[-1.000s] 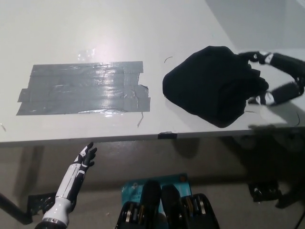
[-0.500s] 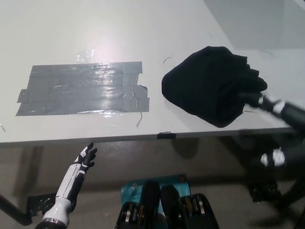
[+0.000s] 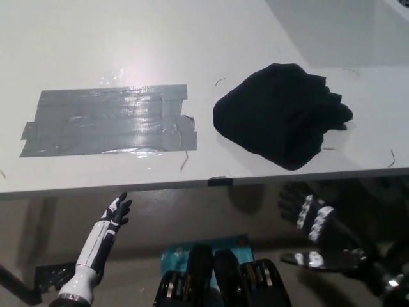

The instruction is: A person hands a black t-shirt to the robot and rhe robot picks it up with its right hand and places it on the black spot on the desk infron tof it

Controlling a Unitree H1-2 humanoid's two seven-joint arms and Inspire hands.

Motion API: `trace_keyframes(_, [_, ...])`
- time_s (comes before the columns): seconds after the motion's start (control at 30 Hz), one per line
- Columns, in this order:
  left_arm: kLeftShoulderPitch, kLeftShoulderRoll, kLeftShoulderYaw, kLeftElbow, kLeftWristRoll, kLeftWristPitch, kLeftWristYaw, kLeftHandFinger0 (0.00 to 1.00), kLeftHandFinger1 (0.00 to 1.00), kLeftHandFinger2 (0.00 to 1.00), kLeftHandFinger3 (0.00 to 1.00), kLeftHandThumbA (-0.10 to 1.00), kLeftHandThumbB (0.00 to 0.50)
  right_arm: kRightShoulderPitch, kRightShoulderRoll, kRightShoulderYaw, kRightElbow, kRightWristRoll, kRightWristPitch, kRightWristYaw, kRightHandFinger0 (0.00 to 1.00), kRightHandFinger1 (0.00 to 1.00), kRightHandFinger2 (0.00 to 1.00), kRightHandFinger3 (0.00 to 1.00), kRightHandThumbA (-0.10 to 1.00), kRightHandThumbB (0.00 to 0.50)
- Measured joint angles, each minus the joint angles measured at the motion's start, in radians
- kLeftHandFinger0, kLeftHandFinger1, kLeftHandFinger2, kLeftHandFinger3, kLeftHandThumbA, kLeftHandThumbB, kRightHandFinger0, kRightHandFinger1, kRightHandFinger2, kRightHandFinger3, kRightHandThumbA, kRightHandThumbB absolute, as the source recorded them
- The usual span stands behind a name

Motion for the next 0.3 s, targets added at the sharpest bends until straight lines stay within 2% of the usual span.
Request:
trace_keyframes(0.13, [0.012, 0.000, -0.003, 0.000, 0.000, -0.007, 0.000, 1.00, 1.00, 1.00, 1.00, 1.00, 0.480, 0.004, 0.043, 0.013, 0.028, -0.053, -0.009, -0.052, 1.00, 1.00, 1.00, 1.00, 1.00, 0.295])
trace_keyframes(0.2, [0.017, 0.000, -0.004, 0.001, 0.000, -0.013, 0.000, 1.00, 1.00, 1.00, 1.00, 1.00, 0.486, 0.009, 0.056, 0.016, 0.028, -0.072, -0.018, -0.070, 1.00, 1.00, 1.00, 1.00, 1.00, 0.258])
trace_keyframes(0.3, [0.027, 0.000, -0.006, 0.001, 0.000, -0.020, 0.000, 1.00, 1.00, 1.00, 1.00, 1.00, 0.485, 0.016, 0.058, 0.021, 0.031, -0.088, -0.030, -0.084, 1.00, 1.00, 1.00, 1.00, 1.00, 0.233])
